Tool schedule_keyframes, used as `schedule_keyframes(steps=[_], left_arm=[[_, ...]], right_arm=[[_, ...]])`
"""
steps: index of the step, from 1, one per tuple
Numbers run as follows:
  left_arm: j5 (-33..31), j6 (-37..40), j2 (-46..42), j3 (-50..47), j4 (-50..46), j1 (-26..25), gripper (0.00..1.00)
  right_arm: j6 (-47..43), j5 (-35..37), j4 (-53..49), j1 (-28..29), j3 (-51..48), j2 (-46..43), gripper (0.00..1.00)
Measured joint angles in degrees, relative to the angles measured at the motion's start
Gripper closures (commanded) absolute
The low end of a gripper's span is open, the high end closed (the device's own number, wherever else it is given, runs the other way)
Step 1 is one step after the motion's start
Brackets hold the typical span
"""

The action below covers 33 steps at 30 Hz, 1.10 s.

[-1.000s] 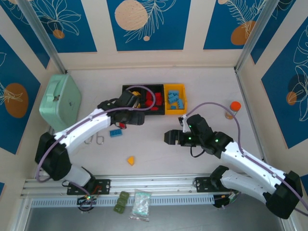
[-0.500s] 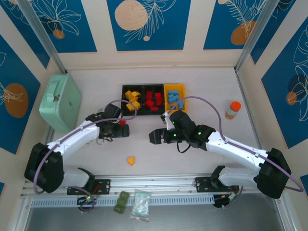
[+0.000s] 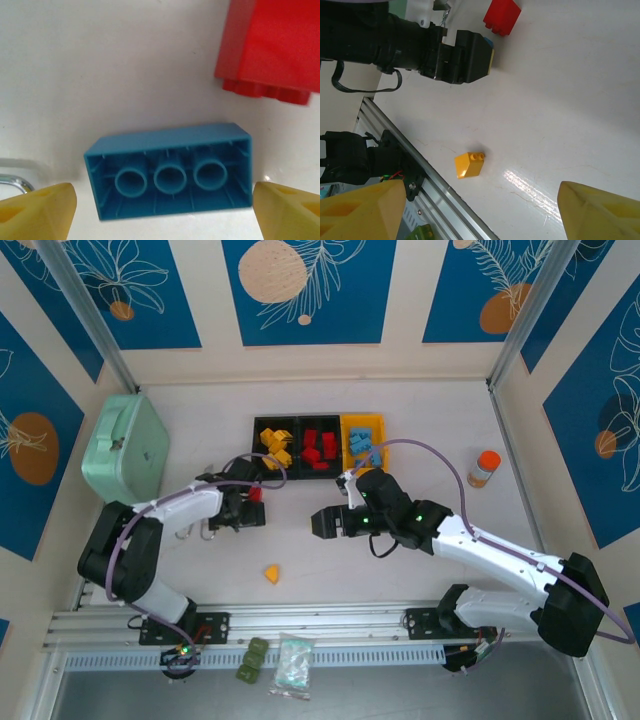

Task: Sort the legos into containers by color
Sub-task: Pick up the lego from the middle-left of the table.

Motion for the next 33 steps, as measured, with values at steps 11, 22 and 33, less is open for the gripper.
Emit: schedule_keyframes(steps=[11, 22, 33], left_arm=[[-0.3, 0.8, 1.2, 1.0, 1.2, 0.0, 0.46], [-0.1, 0.6, -3.3, 1.8, -1.2, -1.9, 0.48], [0.8, -0.9, 2.5, 16.2, -3.3, -13.4, 0.48]], right_arm=[[0.0, 0.0, 0.1, -0.3, 0.0, 0.9, 0.21], [0.0, 0.0, 0.3, -2.6, 0.0, 1.3, 0.21], [0.8, 1.5, -3.4, -9.3, -4.1, -7.9, 0.21]])
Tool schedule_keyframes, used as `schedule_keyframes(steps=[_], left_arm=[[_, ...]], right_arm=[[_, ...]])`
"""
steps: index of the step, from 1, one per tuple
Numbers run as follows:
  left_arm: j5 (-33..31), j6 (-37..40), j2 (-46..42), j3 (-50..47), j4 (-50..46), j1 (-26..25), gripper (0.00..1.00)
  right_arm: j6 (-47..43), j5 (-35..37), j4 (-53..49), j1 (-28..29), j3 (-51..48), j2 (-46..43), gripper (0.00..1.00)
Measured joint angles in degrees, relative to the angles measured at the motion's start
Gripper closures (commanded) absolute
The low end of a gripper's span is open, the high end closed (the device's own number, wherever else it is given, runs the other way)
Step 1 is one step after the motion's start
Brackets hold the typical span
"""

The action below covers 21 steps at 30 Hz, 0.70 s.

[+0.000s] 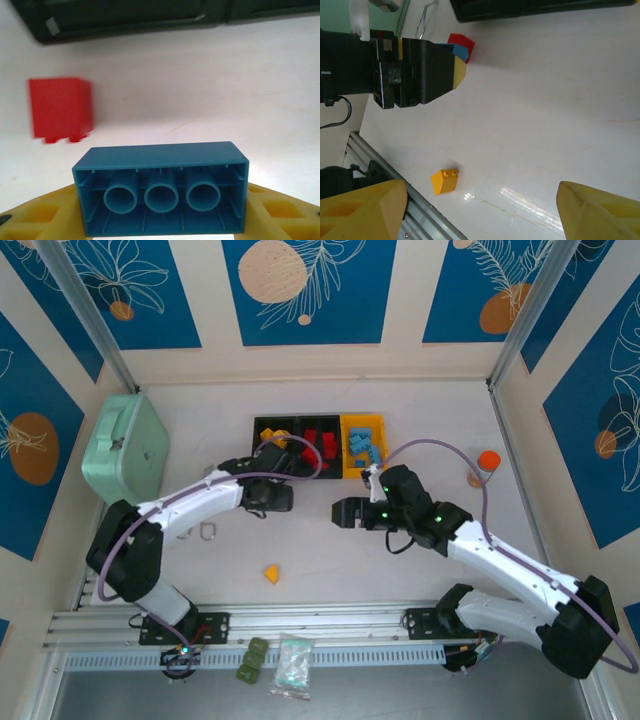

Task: Sort the legos into containers by color
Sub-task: Pick up the lego from the middle-left of the table, then place the lego in the container.

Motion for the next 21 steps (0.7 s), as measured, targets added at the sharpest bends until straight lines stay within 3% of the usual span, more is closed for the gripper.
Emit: schedule_keyframes(steps=[8, 21], left_arm=[[0.7, 0.2, 11.9, 16.1, -2.2, -5.4, 0.48], [1.8, 4.4, 32.1, 47.9, -9.2, -7.6, 0.48]], right_arm=[[3.5, 3.5, -8.7, -8.5, -4.6, -11.0, 0.21], [5.8, 4.9, -17.3, -11.9, -6.4, -20.1, 0.21]])
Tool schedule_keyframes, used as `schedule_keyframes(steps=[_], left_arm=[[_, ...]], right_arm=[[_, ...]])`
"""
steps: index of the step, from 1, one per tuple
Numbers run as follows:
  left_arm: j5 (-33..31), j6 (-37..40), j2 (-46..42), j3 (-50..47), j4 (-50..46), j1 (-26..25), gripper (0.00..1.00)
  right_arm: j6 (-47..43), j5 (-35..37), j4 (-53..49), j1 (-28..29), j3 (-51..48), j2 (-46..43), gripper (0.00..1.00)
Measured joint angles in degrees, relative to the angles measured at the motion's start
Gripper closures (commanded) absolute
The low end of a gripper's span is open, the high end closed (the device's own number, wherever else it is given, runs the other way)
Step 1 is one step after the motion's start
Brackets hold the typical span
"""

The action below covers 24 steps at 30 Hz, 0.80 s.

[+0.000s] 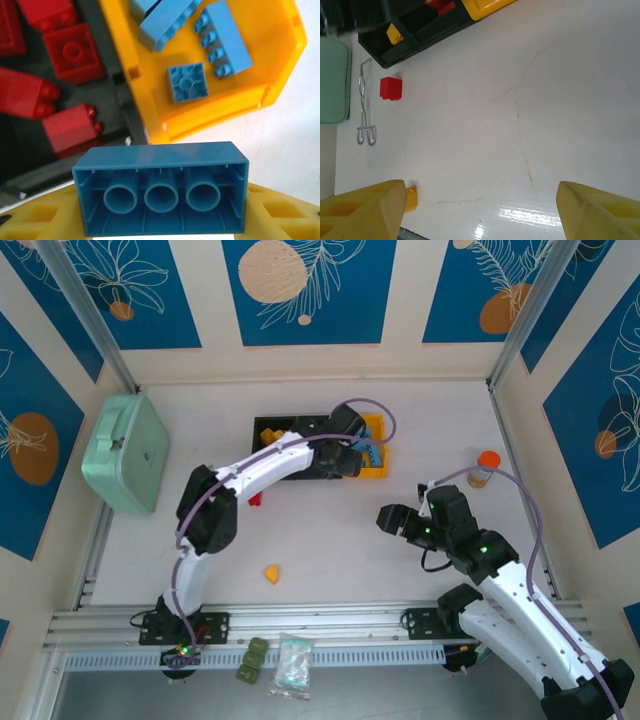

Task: Sort the legos into containers by color
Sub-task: Place the lego in the container.

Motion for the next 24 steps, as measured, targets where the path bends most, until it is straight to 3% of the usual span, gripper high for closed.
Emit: schedule_keyframes(steps=[10, 14, 19, 24], left_arm=[[0.4, 2.4, 16.9, 27.0, -9.3, 0.0, 0.47], [0.5, 3.0, 18.5, 29.7, -10.4, 0.0, 0.45], [0.9, 3.4, 20.1, 32.2, -10.6, 0.1, 0.31], [1.3, 4.0, 20.3, 32.5, -10.6, 0.1, 0.27]], right_arm=[[1.0, 0.8, -4.2, -1.0, -0.8, -3.5, 0.21], [1.0, 0.9, -5.8, -1.9, -0.8, -5.0, 0.21], [1.0, 1.1, -7.4, -2.6, -0.8, -5.4, 0.21], [1.0, 1.1, -7.9, -2.8, -0.8, -6.0, 0.22]])
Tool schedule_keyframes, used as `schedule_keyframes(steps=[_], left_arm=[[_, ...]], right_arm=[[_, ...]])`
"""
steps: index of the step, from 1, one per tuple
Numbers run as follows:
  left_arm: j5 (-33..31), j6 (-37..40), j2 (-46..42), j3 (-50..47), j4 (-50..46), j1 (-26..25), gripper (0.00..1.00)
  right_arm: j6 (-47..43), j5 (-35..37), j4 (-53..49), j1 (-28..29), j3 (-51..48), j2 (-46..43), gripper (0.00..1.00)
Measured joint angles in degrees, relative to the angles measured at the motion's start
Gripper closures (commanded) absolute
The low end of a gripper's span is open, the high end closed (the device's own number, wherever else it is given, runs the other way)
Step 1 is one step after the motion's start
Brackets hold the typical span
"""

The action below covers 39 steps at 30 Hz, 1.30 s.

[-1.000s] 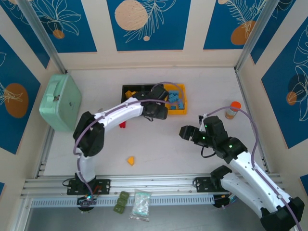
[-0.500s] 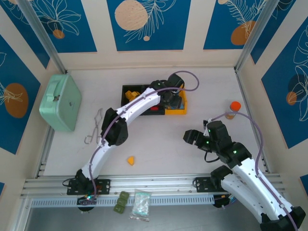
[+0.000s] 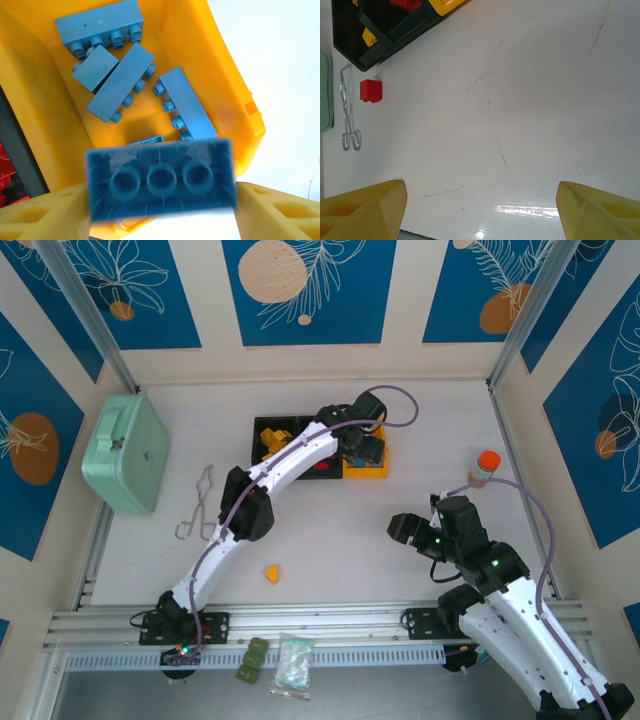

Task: Sort the legos into containers by color
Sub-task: Place the lego in the container, then pick up the lego from the center of the table.

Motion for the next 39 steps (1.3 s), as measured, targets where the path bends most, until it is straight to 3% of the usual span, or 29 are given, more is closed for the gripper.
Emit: schedule_keyframes(steps=[3, 11, 24, 32, 39], left_arm=[[0.0, 0.4, 0.0, 0.0, 0.0, 0.0, 0.23], [0.7, 0.5, -3.7, -3.5, 0.1, 0.0, 0.23], [1.0, 1.3, -35.1, -41.9, 9.2, 0.0, 0.24], [1.0, -2.3, -49.6, -65.2, 10.7, 0.1, 0.24], [1.4, -10.3, -61.3, -80.0, 10.0, 0.1, 0.24]], right_arm=[[0.1, 0.0, 0.1, 0.0, 0.0, 0.0, 0.22], [0.2, -0.5, 0.6, -0.1, 0.0, 0.5, 0.21], [-2.2, -7.5, 7.6, 1.8, 0.0, 3.5, 0.22], [-7.6, -10.0, 14.3, 10.3, 0.5, 9.9, 0.22], [-13.8, -10.3, 19.5, 19.7, 4.6, 14.7, 0.22]])
